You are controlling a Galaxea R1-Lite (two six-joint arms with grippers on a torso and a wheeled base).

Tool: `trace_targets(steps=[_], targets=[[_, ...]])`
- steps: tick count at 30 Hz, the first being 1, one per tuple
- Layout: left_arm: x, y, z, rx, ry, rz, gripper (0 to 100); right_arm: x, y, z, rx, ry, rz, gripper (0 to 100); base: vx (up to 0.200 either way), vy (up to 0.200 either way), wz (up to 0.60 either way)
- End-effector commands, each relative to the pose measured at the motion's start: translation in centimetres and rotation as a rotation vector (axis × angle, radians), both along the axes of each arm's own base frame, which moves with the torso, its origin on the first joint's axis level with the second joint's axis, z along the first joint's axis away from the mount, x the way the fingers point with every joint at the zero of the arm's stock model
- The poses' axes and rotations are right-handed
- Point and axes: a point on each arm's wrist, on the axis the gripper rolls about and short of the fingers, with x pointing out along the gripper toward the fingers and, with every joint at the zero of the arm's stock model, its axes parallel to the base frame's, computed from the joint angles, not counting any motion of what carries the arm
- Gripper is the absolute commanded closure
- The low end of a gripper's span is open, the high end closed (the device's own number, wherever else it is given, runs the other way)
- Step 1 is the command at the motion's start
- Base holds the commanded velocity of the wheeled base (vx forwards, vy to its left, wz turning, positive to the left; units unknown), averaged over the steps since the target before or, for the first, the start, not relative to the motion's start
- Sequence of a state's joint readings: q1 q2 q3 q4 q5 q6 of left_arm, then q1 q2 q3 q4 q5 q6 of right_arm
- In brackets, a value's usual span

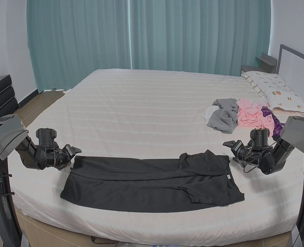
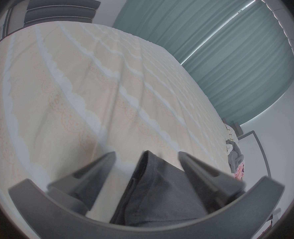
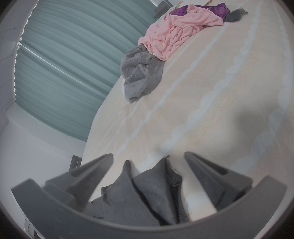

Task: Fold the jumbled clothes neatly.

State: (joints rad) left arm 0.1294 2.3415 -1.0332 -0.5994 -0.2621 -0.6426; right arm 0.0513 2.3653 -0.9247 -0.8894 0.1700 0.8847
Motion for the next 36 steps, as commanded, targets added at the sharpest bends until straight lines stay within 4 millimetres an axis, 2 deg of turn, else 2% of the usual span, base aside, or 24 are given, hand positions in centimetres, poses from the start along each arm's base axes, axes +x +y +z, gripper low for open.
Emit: trace_targets(steps=[1, 4, 6, 10, 19, 26, 36], targets=[[-0.4, 0.0, 1.1, -0.008, -0.018, 0.001, 0, -0.7, 0.4, 2.6, 0.005, -0.071, 0.014, 0, 0.000, 0.000, 0.00], [-0.5, 0.0, 2.0, -0.035, -0.033, 0.021, 0, -1.3, 0.5, 4.4, 0.005, -0.120, 0.023, 0, 0.000, 0.000, 0.00], [-0.6, 0.0, 2.8, -0.068, -0.049, 0.026, 0, -2.3, 1.5, 6.2, 0.017, -0.145, 0.081, 0, 0.000, 0.000, 0.00], [-0.7, 0.1, 3.5, -0.090, -0.060, 0.021, 0, -3.5, 2.9, 6.8, 0.003, -0.125, 0.183, 0, 0.000, 0.000, 0.00], [-0.6, 0.3, 4.4, -0.131, -0.075, 0.047, 0, -4.0, 4.3, 4.6, -0.058, -0.054, 0.296, 0, 0.000, 0.000, 0.00], [-0.8, 0.2, 4.3, -0.151, -0.070, 0.035, 0, -3.4, 4.4, 2.9, -0.098, -0.027, 0.325, 0, 0.000, 0.000, 0.00], [-0.8, 0.1, 4.1, -0.150, -0.062, 0.032, 0, -2.8, 4.4, 2.4, -0.115, -0.015, 0.331, 0, 0.000, 0.000, 0.00]])
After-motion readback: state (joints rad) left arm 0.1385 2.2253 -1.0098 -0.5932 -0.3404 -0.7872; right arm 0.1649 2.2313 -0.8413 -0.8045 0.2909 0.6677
